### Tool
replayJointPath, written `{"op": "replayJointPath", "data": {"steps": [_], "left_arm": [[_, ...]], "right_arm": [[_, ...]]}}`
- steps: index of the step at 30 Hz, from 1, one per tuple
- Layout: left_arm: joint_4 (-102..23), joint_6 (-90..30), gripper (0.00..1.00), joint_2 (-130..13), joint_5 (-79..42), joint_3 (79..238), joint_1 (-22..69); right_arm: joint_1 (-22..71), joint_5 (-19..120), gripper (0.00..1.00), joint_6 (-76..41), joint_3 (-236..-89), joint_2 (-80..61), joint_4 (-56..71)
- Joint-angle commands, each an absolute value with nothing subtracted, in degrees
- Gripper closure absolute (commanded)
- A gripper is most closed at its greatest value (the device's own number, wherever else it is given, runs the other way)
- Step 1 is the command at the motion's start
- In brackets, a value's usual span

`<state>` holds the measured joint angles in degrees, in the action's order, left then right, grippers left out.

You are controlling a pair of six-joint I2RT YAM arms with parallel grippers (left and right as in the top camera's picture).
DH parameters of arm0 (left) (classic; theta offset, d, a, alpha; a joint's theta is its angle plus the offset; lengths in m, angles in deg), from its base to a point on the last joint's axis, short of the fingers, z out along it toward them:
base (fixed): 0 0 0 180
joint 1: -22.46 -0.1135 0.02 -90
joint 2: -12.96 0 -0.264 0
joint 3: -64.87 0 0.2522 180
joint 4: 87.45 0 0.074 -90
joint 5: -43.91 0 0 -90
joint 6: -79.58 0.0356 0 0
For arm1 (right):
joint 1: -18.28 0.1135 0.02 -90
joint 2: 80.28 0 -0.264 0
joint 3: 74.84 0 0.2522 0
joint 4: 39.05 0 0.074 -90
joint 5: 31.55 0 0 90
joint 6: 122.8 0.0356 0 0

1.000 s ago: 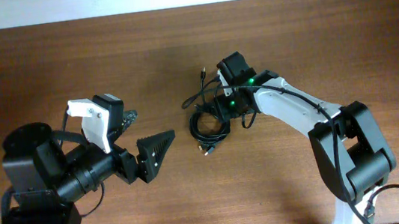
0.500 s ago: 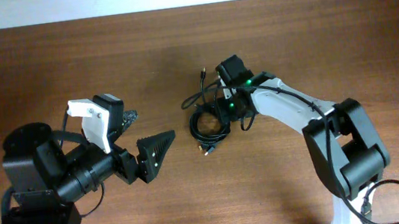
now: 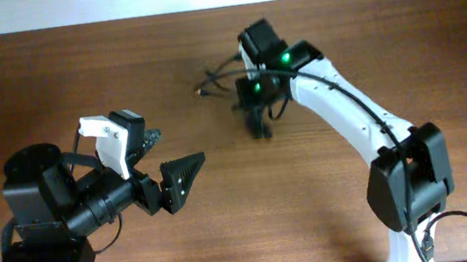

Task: Untangle cables
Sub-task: 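Grasp the black cable coil with the right gripper and lift, then bring the lifted coil toward the left gripper and grasp it there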

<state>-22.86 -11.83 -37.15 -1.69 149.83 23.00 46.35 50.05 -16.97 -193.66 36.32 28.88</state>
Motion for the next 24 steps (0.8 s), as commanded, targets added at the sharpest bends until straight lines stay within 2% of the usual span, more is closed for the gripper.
{"op": "replayJointPath", "data": {"steps": [1, 6, 8, 13, 16, 20, 22, 24], "left_arm": [[-22.1, -12.3, 0.01, -37.0, -0.9, 150.0, 23.2], [-16.0, -11.7, 0.01, -37.0, -0.8, 150.0, 23.2], [-12.2, -6.8, 0.01, -37.0, -0.8, 150.0, 23.2], [-10.9, -3.0, 0.01, -37.0, -0.7, 150.0, 23.2], [-10.6, -1.2, 0.01, -37.0, 7.2, 149.9, 23.5], [-11.2, 6.9, 0.01, -37.1, 8.2, 147.9, 34.6], [-14.7, 7.4, 0.01, -37.6, 3.9, 145.4, 39.7], [-18.6, 3.2, 0.01, -39.9, -7.3, 143.5, 43.4]], "right_arm": [[45.8, 49.9, 0.96, -17.5, -203.9, 34.5, 33.6], [45.8, 49.9, 0.96, -17.5, -218.4, 34.5, 41.6], [46.0, 49.5, 0.96, -17.5, -222.9, 34.5, 43.5], [46.0, 39.3, 0.96, -13.7, -231.3, 34.5, 47.4], [46.1, 34.0, 0.96, -13.9, -236.2, 34.5, 47.4], [46.1, 33.9, 0.96, -14.5, -242.1, 34.5, 48.5], [46.1, 34.0, 0.96, -14.5, -243.2, 34.5, 50.1], [46.0, 34.0, 0.96, -14.6, -243.3, 34.4, 54.7]]}}
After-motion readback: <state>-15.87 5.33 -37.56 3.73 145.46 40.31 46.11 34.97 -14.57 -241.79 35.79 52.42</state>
